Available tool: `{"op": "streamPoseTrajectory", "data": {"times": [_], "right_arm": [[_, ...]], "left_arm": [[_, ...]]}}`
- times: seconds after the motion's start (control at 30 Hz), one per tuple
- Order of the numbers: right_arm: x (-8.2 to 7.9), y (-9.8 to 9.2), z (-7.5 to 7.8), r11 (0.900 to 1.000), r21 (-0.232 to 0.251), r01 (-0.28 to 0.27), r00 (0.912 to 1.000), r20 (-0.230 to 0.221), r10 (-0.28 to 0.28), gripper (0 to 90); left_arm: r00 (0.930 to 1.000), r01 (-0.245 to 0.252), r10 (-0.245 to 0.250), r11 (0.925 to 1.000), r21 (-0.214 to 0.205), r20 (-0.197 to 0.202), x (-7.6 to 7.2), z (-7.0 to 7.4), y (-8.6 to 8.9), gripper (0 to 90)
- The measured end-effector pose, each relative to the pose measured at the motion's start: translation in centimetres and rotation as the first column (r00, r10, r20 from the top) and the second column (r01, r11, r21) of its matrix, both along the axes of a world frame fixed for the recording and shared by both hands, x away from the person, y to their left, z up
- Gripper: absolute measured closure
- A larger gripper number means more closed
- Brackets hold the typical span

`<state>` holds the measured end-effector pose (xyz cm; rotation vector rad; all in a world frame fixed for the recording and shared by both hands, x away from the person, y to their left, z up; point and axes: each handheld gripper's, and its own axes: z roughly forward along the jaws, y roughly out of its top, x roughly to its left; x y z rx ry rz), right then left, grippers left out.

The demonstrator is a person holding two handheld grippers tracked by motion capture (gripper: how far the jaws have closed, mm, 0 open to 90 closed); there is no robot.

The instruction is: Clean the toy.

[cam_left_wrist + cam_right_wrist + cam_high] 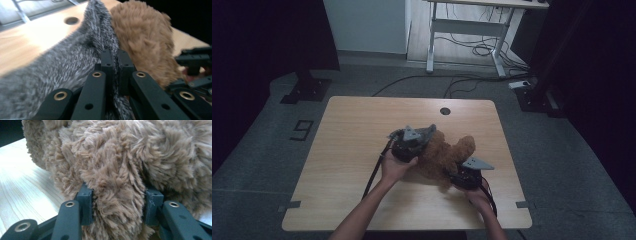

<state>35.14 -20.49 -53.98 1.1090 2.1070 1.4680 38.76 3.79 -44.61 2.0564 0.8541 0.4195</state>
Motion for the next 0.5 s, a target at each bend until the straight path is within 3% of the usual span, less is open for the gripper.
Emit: {"op": "streamPoseTrajectory", "data": {"times": [0.1, 0.23, 0.37, 0.5], "right_arm": [[0.0, 0.0, 0.0, 1.0000, 0.001, -0.001, 1.0000, 0.001, 0.001, 53.1], [-0.1, 0.3, 0.1, 0.9999, -0.009, -0.007, 1.0000, 0.004, 0.007, 52.9], [-0.1, 0.5, 0.1, 0.9999, -0.011, -0.011, 0.9999, 0.003, 0.011, 52.6], [-0.1, 0.4, 0.0, 0.9999, -0.009, -0.008, 1.0000, 0.002, 0.008, 52.7]], "left_arm": [[0.9996, -0.029, 0.029, 0.9982, 0.052, 0.004, 0.1, -0.8, 0.3, 85.6], [0.9992, -0.035, 0.036, 0.9992, 0.019, -0.020, 0.0, -1.5, 2.5, 86.0], [0.9987, -0.045, 0.044, 0.9984, 0.035, 0.025, -1.0, -0.9, 3.8, 86.0], [0.9968, -0.074, 0.073, 0.9969, 0.028, 0.034, -1.4, -0.3, 5.7, 85.9]]}}
